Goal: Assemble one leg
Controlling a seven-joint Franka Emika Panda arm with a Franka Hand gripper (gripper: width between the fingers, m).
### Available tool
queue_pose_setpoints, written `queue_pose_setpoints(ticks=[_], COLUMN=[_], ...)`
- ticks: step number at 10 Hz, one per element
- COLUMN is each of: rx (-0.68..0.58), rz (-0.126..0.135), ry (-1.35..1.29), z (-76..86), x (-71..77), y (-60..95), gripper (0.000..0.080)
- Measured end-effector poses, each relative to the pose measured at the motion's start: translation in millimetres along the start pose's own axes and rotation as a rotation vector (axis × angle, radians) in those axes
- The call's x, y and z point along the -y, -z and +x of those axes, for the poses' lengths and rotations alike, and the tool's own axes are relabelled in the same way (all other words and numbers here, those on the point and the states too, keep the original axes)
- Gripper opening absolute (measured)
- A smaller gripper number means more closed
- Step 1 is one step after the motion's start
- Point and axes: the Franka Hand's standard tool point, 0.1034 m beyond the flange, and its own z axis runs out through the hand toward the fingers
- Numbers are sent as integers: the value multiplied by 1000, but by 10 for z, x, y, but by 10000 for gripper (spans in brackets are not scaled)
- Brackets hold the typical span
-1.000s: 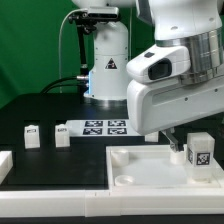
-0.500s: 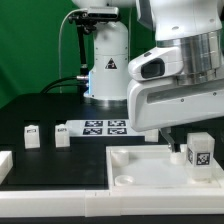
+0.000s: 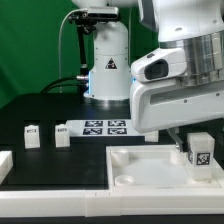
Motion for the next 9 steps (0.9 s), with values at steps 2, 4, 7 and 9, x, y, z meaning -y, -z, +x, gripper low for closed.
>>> queue_pose_setpoints(ticks=[2, 4, 7, 9], rx=[1, 1, -4, -39], rz=[-5, -4, 0, 21], ry=[-6, -28, -174, -461], z=[0, 0, 6, 7], x=[-50, -59, -63, -79], y=[-3, -4, -3, 15], gripper=[304, 302, 301, 299])
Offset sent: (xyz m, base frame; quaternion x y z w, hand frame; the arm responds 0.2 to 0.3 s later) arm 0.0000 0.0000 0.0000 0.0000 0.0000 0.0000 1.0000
